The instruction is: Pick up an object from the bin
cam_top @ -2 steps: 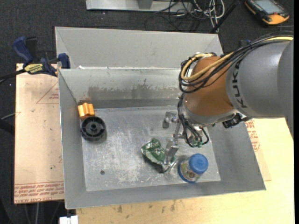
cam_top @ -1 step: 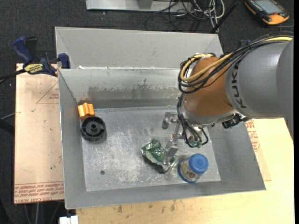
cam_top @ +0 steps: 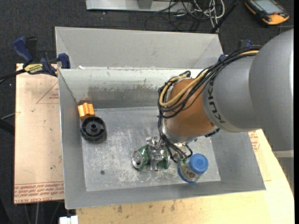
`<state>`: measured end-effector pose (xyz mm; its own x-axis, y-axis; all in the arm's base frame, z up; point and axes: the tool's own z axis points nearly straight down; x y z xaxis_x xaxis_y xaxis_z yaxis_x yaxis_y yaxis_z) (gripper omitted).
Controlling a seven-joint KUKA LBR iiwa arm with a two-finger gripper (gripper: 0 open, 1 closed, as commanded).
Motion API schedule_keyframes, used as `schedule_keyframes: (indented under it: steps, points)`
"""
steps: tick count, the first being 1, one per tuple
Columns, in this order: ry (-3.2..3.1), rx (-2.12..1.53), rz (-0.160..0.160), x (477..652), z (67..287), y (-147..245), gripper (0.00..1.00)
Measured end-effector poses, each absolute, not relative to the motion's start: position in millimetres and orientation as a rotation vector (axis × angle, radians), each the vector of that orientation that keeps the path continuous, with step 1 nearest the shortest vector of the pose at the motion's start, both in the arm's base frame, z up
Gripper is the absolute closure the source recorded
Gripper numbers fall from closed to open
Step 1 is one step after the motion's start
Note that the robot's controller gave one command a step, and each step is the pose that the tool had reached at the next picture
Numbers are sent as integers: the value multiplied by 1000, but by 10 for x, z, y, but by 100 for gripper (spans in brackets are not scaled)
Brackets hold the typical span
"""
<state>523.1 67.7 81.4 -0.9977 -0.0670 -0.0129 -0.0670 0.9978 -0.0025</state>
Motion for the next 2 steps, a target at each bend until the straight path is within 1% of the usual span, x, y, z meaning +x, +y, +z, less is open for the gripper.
schedule_keyframes:
  steps: [1,2]
  points:
    - [3126,-105,-3,5231,814,677,100]
    - [3135,-155,1,5260,2187,805,100]
